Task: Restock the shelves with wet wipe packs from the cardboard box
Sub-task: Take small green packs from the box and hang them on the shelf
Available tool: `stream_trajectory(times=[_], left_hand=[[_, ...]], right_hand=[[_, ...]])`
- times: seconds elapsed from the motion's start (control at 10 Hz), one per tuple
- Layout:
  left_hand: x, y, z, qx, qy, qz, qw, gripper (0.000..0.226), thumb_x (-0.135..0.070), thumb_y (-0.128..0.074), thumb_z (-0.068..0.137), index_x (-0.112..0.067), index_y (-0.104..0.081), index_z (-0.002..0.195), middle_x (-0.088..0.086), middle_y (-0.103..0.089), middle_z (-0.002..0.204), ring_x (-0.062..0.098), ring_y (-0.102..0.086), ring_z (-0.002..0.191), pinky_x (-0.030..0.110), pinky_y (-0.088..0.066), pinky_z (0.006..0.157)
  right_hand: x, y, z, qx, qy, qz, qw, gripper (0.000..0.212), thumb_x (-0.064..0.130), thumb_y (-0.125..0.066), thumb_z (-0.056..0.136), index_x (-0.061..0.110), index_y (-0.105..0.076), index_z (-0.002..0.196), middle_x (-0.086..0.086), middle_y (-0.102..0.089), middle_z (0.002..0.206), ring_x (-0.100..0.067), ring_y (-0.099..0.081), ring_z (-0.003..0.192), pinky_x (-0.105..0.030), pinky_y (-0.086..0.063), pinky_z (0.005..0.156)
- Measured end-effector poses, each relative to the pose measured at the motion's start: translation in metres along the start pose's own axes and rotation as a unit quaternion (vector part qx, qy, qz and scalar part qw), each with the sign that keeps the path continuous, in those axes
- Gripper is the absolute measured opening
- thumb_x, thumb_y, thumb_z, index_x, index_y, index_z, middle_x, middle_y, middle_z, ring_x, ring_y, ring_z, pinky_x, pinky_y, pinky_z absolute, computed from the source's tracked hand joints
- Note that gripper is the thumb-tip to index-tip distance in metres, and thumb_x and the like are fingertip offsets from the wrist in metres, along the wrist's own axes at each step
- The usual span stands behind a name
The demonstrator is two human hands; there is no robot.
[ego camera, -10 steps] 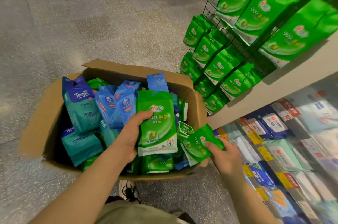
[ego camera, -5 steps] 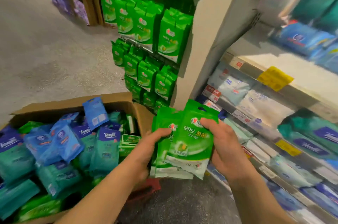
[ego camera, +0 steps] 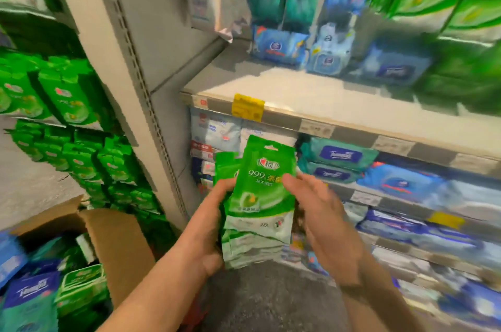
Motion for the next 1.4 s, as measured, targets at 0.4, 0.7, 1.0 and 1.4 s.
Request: stream_trajectory(times=[0.4,0.7,1.0,1.4], left_hand=[[-0.030,-0.084,0.048,0.074,0.002,0.091,0.993,0.051,-0.048,-0.076,0.074,-0.006,-0.072,0.103,0.015,-0.077,0.084,0.016,-0.075,0.086,0.031,-0.059,0.086],[-0.058,-0.113,0.105,0.120,0.027,0.048,0.991,0.044,-0.037,-0.063,0.082,-0.010,-0.071,0.117,0.019,-0.072,0.111,0.036,-0.070,0.099,0.045,-0.053,0.088],[-0.088,-0.139,0.141,0.131,0.030,0.018,0.991,0.067,-0.033,-0.074,0.058,-0.009,-0.069,0.119,0.018,-0.076,0.098,0.028,-0.073,0.075,0.038,-0.056,0.078],[-0.108,-0.208,0.155,0.094,-0.101,0.111,0.984,0.019,0.002,-0.057,0.094,0.005,-0.061,0.076,0.001,-0.043,0.023,0.002,-0.042,0.018,0.014,-0.036,0.030]], right_hand=[[0.069,0.066,0.010,-0.103,0.023,-0.065,0.992,0.040,0.060,-0.069,0.083,0.023,-0.077,0.097,0.006,-0.079,0.095,-0.026,-0.072,0.100,-0.049,-0.052,0.100],[0.126,0.069,0.029,-0.164,0.106,-0.138,0.971,0.060,0.065,-0.070,0.069,0.016,-0.073,0.104,-0.012,-0.076,0.101,-0.013,-0.062,0.068,-0.036,-0.047,0.069],[0.153,0.102,0.036,-0.270,0.141,-0.037,0.952,0.016,0.029,-0.063,0.100,0.015,-0.071,0.102,-0.012,-0.077,0.098,-0.025,-0.070,0.080,-0.036,-0.058,0.062],[0.227,0.190,0.027,-0.353,0.329,-0.086,0.872,0.017,0.032,-0.057,0.104,0.025,-0.068,0.093,0.004,-0.067,0.071,-0.019,-0.058,0.062,-0.031,-0.047,0.046]])
Point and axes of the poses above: each hand's wrist, its own z-axis towards the middle knuckle, its own y-axis out of the back of the hand, x = y × z, the point moved 4 cm from there along z, towards the middle knuckle
